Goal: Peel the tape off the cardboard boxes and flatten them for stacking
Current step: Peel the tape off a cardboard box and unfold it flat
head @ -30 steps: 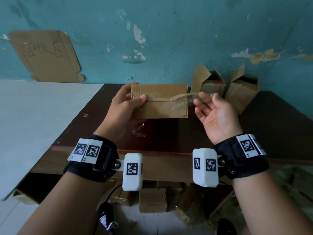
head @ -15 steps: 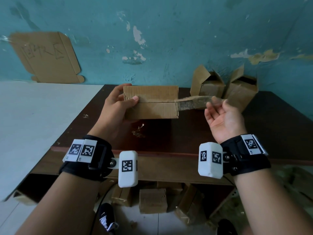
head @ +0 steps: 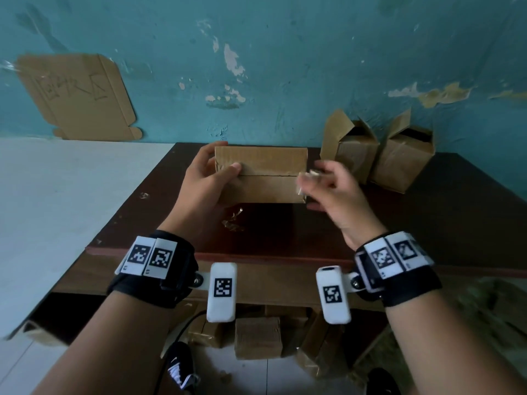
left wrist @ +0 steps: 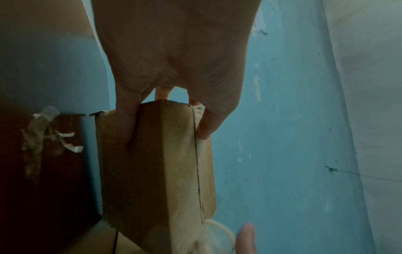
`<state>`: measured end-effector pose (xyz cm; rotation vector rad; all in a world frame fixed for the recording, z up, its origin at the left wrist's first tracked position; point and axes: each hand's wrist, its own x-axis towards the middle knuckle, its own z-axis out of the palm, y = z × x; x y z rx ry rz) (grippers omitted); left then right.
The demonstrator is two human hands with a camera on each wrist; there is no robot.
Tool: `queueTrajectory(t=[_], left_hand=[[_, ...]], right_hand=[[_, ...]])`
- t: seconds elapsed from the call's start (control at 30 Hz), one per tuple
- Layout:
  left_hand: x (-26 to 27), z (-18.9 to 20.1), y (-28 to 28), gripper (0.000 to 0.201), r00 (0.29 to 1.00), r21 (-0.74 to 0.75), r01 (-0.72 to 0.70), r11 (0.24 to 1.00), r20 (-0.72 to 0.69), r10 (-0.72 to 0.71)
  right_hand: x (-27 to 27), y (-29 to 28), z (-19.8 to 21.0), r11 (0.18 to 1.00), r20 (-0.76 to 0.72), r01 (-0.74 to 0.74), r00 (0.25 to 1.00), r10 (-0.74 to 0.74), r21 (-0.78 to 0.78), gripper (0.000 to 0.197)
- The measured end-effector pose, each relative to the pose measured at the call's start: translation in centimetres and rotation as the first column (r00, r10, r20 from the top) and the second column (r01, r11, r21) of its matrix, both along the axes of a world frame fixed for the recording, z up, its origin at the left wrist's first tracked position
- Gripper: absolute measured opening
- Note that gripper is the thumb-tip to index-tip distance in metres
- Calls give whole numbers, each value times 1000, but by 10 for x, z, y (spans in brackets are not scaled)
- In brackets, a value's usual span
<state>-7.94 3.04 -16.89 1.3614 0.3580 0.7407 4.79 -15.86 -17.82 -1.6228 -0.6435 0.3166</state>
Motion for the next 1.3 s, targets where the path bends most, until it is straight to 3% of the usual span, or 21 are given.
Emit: queueTrajectory(t=[0.07, 0.17, 0.43, 0.5, 0.57, 0.6, 0.77, 0.93, 1.2, 1.3], left_hand=[[2, 0, -3, 39, 999, 82, -30, 996, -33, 32], [1, -1, -4, 36, 998, 143, -32, 989, -53, 39], [2, -1, -2, 36, 997, 131, 17, 991, -76, -7], [2, 0, -2, 39, 997, 110, 35, 993, -79, -26], [2, 1, -3, 42, 996, 73, 57, 996, -74, -52], [1, 1, -4, 45, 995, 71, 68, 995, -72, -63], [-2, -1, -8, 64, 995, 142, 83, 986, -73, -73], [-1, -2, 1, 59, 995, 165, 78, 983, -72, -67], [-1, -7, 13, 51, 995, 109, 63, 992, -81, -54], [-1, -8, 14, 57, 996, 117, -20, 993, -83, 30]], right_hand=[[-7, 8, -6, 994, 166, 50, 986, -33, -97, 100], [-12, 14, -12, 976, 313, 201, 935, -164, -89, 95], [-13, 10, -13, 918, 552, 397, 767, -328, -7, 37], [-12, 10, -14, 923, 550, 384, 764, -339, 34, 22], [-10, 10, -16, 916, 565, 400, 747, -351, 41, 52], [-8, 10, -17, 913, 557, 405, 749, -359, 44, 57], [-6, 10, -17, 907, 541, 415, 748, -384, 71, 59], [-7, 10, -16, 909, 589, 404, 712, -384, 104, 51], [-10, 11, -15, 909, 538, 385, 737, -408, 161, 49], [-12, 12, -14, 904, 518, 389, 744, -422, 178, 31]])
